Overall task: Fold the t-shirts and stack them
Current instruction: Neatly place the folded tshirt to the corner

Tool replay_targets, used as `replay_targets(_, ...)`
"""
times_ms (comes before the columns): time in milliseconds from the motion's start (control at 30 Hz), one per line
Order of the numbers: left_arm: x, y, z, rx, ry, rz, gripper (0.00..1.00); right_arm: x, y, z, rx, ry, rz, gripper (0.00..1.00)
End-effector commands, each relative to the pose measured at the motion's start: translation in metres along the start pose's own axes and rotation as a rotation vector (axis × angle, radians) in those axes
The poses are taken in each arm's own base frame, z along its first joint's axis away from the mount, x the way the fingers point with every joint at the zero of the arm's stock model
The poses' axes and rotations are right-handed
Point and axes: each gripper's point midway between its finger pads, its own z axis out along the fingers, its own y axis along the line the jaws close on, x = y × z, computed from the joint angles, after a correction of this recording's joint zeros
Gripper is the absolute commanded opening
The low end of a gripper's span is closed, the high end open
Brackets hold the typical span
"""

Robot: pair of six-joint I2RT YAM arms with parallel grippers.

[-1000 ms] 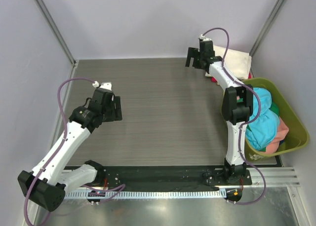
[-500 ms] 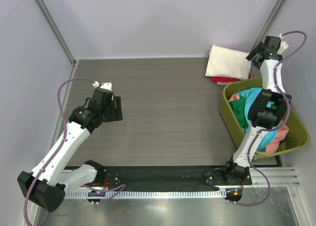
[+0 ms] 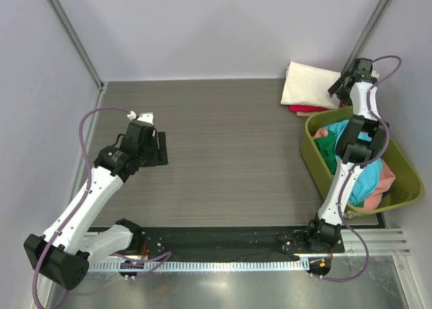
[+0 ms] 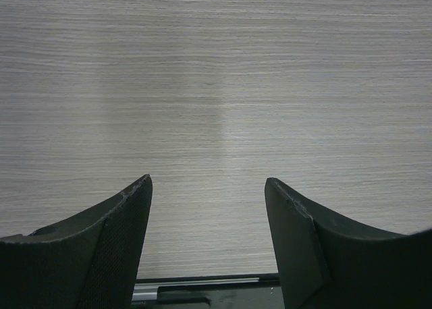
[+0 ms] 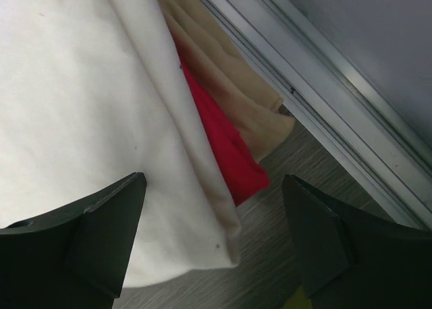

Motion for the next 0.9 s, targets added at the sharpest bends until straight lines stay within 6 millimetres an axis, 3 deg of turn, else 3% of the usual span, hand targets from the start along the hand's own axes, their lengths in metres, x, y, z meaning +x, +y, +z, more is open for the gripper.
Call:
replay_targets(0,-0.01,-0.002,0.0,0.011,-0.045,0.0,0.69,0.001,0.003,0.007,-0.022,0.034,0.023,0.88)
replay_targets(100,-0.009,-0.001,0.0,0.006,-0.041,0.002,0.69,0.004,0.008,0.019,-0.042,0.053,0.031,0.86)
replay_targets(333,-0.009,0.001,0.002,-0.004,-0.037,0.002,0.69,-0.01,0.013,0.013,-0.051,0.018,0.05,0.74)
replay_targets(467,-0.009,0.0,0.003,-0.001,-0.034,0.002,0.69,-0.019,0.011,0.006,-0.055,-0.006,0.054,0.34)
replay_targets(567,-0.008,0.0,0.003,-0.002,-0.031,0.004,0.69,-0.026,0.009,-0.004,-0.052,-0.03,0.044,0.14)
replay_targets(667,-0.008,0.0,0.002,-0.001,-0.033,0.004,0.69,-0.038,0.001,-0.017,-0.031,-0.063,0.046,0.03)
replay_targets(867,-0.008,-0.001,0.003,0.003,-0.03,0.006,0.69,-0.059,-0.005,-0.029,-0.028,-0.112,0.059,0.01)
